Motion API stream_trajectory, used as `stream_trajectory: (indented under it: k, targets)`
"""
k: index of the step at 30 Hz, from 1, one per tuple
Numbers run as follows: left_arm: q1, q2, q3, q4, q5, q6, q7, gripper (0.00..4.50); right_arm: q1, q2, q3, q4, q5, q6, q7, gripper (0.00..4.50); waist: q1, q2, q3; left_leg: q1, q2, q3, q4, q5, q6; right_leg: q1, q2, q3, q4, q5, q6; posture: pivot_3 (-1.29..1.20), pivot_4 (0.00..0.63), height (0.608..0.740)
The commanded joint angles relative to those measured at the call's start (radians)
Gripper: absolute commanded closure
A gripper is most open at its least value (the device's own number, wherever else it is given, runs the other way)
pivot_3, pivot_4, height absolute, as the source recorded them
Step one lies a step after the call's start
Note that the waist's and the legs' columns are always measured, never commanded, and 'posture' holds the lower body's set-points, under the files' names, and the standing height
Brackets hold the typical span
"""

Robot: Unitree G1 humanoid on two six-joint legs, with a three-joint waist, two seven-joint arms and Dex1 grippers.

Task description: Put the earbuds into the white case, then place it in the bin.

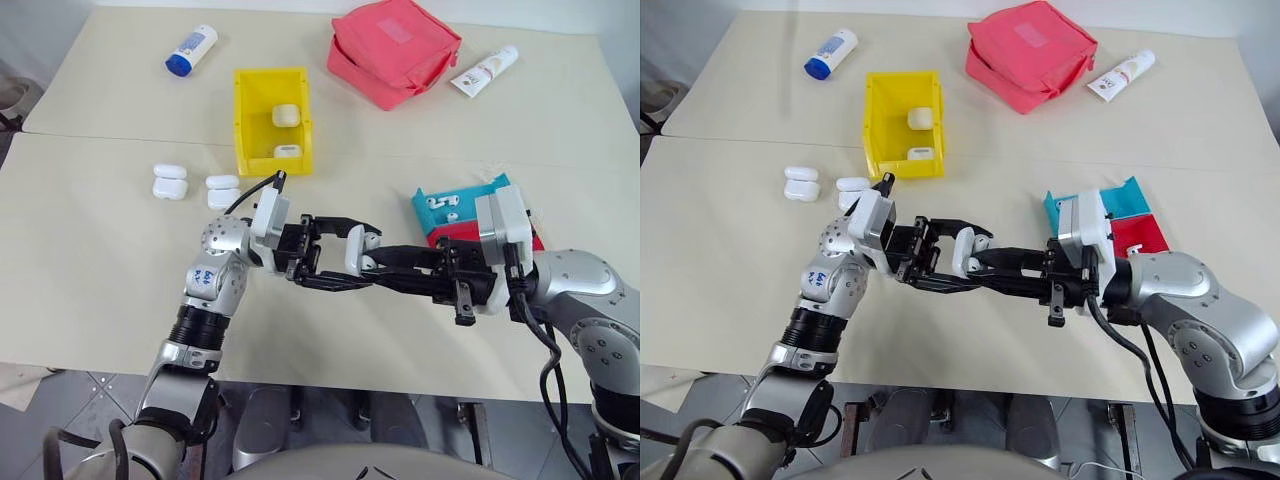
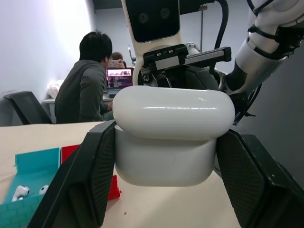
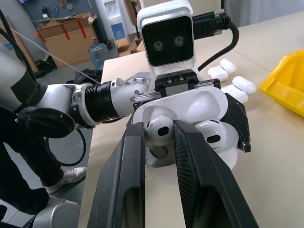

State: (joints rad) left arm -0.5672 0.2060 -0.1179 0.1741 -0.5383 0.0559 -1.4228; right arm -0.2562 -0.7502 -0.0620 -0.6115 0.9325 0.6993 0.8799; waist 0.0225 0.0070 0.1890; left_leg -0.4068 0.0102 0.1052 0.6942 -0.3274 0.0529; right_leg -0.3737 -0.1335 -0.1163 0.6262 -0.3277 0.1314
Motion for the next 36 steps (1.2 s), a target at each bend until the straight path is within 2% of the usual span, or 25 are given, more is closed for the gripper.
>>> stream_trajectory:
  k: [1,8,9,16,26,31,35,36]
  targets:
    - [-0.041,-0.01,0.014,-0.071,-0.057,-0.004,-0.031,1.69,0.018,-0.05,0.043,0.074,-0.077,0.048,-0.009,3.94,0.0,0.0,0.0,0.0,0.0,0.0,0.0,0.0,0.0,0.0,0.0,0.0,0.0,0.0,0.0,0.0,0.15,0.74]
    - [-0.051,-0.008,0.021,-0.062,-0.049,-0.01,-0.037,1.69,0.004,-0.069,0.065,0.094,-0.084,0.043,0.002,3.94,0.0,0.0,0.0,0.0,0.0,0.0,0.0,0.0,0.0,0.0,0.0,0.0,0.0,0.0,0.0,0.0,0.15,0.74]
    - [-0.052,-0.008,0.022,-0.059,-0.046,-0.013,-0.038,1.69,-0.001,-0.069,0.069,0.094,-0.088,0.041,-0.001,3.29,0.0,0.0,0.0,0.0,0.0,0.0,0.0,0.0,0.0,0.0,0.0,0.0,0.0,0.0,0.0,0.0,0.15,0.74]
    - [-0.057,-0.013,0.031,-0.031,-0.029,-0.021,-0.041,1.69,-0.048,-0.064,0.071,0.07,-0.114,0.026,-0.018,1.25,0.0,0.0,0.0,0.0,0.0,0.0,0.0,0.0,0.0,0.0,0.0,0.0,0.0,0.0,0.0,0.0,0.15,0.74]
    - [-0.047,0.005,0.025,-0.02,0.004,-0.019,-0.04,1.69,-0.06,-0.109,-0.005,0.031,-0.074,0.041,-0.011,1.25,0.001,0.0,0.0,0.0,0.0,0.0,0.0,0.0,0.0,0.0,0.0,-0.001,0.0,0.0,0.0,0.0,0.15,0.74]
    - [-0.06,0.018,0.022,-0.006,0.02,-0.027,-0.037,1.69,-0.052,-0.162,-0.063,0.023,-0.072,0.061,-0.006,1.25,0.001,0.0,0.0,0.0,0.0,-0.001,0.0,0.0,0.0,0.0,0.0,-0.001,0.0,0.0,0.0,0.0,0.15,0.74]
    - [-0.097,0.032,0.002,0.008,0.067,-0.034,-0.012,1.69,-0.046,-0.247,-0.118,0.0,-0.087,0.104,-0.019,1.25,0.001,0.0,0.0,0.0,0.0,0.0,0.0,0.0,0.0,0.0,0.0,-0.001,0.0,0.0,0.0,0.0,0.15,0.74]
    - [-0.109,0.036,-0.009,0.01,0.085,-0.027,0.003,1.69,-0.056,-0.258,-0.133,-0.007,-0.077,0.119,-0.035,1.25,0.001,0.0,0.0,0.0,0.0,0.0,0.0,0.0,0.0,0.0,0.0,-0.001,0.0,0.0,0.0,0.0,0.0,0.74]
